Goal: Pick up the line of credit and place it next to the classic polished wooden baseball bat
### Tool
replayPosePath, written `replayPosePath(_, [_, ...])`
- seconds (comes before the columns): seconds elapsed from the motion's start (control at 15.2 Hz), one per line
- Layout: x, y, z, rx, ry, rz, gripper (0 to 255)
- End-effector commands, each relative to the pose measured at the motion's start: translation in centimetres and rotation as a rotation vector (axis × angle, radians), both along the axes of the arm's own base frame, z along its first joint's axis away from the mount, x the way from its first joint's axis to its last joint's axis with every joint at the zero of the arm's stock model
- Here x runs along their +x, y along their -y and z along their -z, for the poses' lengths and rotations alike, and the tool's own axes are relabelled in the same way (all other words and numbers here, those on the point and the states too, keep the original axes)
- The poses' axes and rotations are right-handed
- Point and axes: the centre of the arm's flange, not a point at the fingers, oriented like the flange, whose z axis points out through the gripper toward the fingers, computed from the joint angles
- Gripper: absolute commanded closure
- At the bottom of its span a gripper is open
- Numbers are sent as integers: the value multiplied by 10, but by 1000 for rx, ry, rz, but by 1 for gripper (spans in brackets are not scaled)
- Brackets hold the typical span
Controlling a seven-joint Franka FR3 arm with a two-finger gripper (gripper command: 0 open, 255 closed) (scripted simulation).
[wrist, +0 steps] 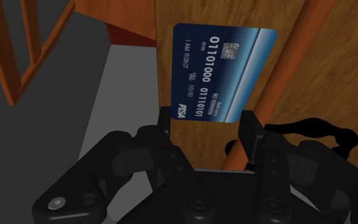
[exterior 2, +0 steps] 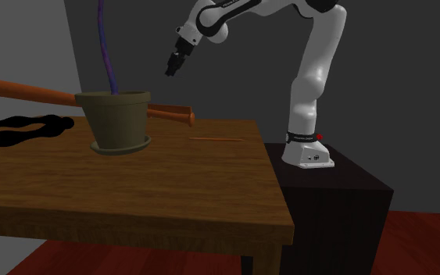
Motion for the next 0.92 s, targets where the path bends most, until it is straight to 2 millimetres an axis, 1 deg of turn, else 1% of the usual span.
replayPosePath(0.0, [1,0,12,0,0,0,255])
replayPosePath(0.86, [1,0,81,0,0,0,255])
